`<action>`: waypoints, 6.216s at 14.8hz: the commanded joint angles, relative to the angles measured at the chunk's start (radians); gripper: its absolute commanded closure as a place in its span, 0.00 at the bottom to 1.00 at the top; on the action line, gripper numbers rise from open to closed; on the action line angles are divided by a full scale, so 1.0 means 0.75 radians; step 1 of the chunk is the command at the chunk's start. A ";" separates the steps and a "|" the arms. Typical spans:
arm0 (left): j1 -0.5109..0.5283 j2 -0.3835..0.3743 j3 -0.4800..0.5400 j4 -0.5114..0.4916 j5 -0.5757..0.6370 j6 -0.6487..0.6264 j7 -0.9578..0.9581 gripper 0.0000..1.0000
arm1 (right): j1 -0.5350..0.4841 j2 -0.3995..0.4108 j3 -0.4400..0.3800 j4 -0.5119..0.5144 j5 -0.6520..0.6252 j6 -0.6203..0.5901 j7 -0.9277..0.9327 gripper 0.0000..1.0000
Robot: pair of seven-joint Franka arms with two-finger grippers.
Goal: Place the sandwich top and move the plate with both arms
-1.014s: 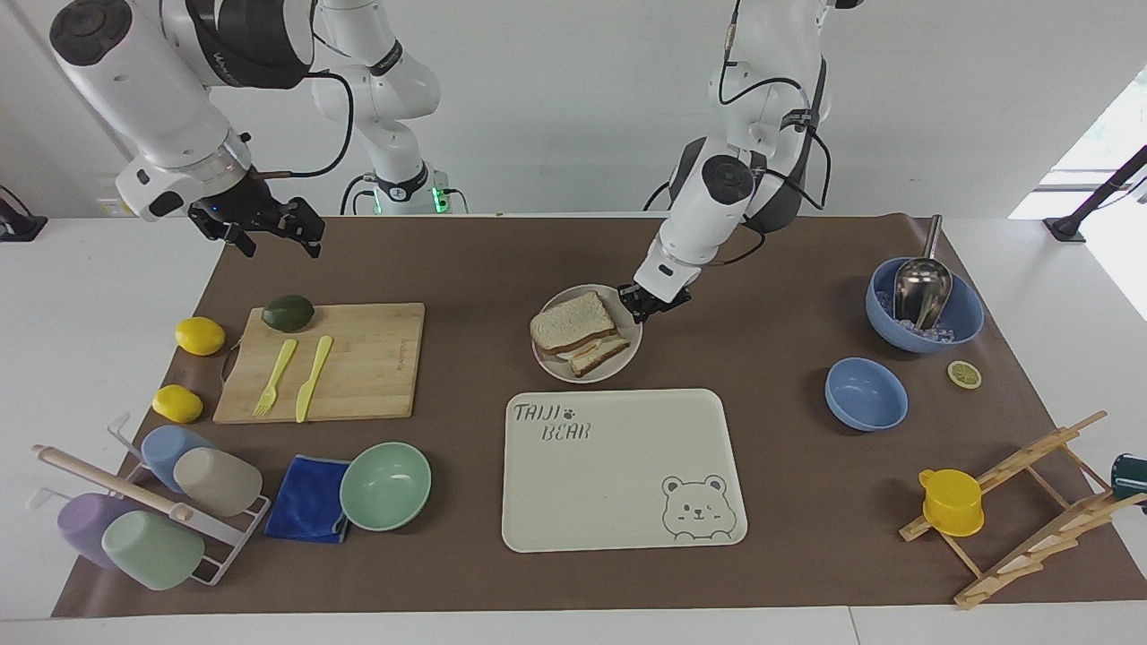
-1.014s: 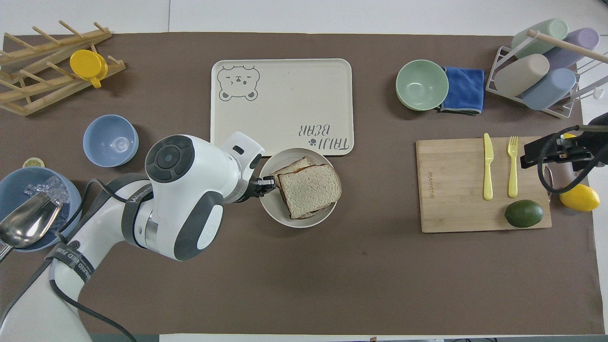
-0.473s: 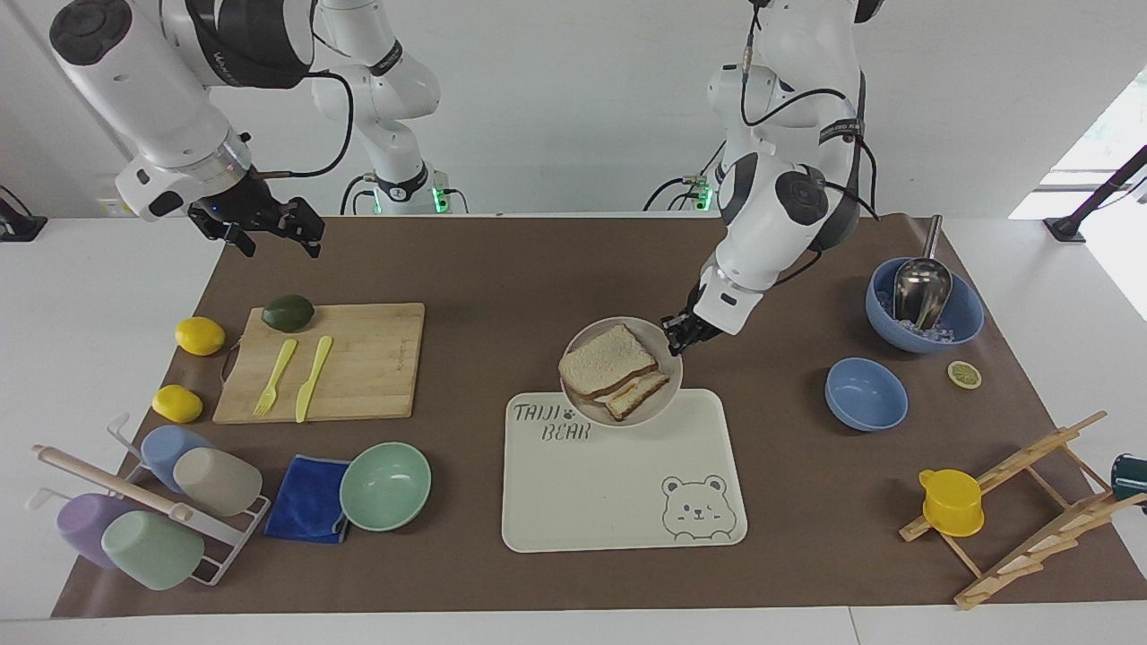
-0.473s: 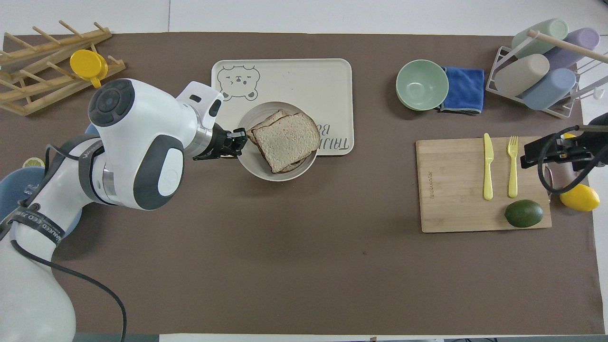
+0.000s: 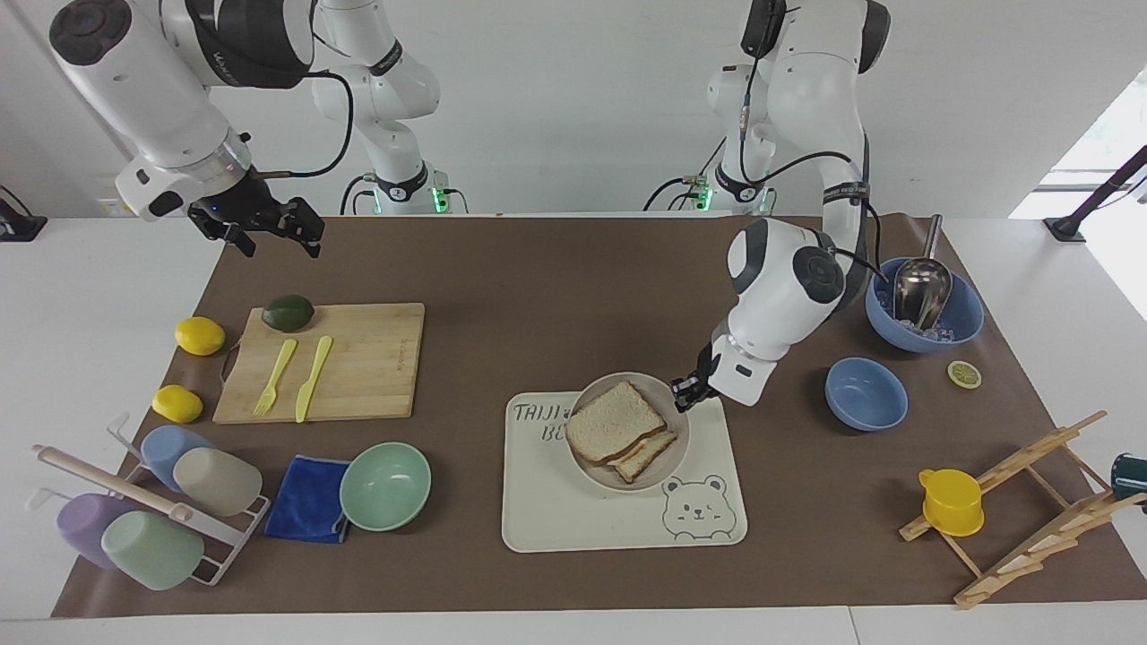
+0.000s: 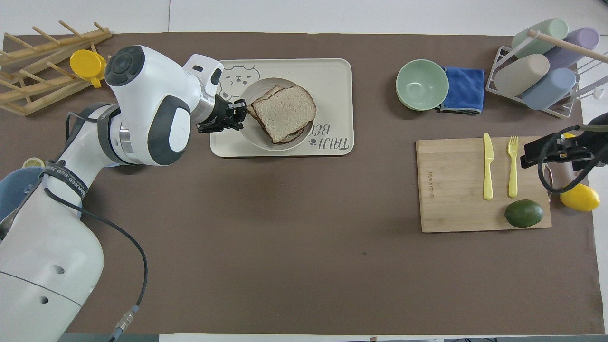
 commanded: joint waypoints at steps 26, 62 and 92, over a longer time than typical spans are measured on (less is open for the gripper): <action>0.049 -0.129 0.171 0.047 0.184 -0.128 0.088 0.00 | -0.004 -0.026 -0.008 -0.021 0.033 -0.008 -0.023 0.00; 0.288 -0.706 0.163 -0.149 0.384 -0.785 0.450 0.00 | -0.004 -0.026 -0.008 -0.021 0.033 -0.008 -0.023 0.00; 0.290 -0.722 0.141 -0.121 0.382 -0.740 0.545 0.00 | -0.004 -0.026 -0.008 -0.021 0.031 -0.008 -0.023 0.00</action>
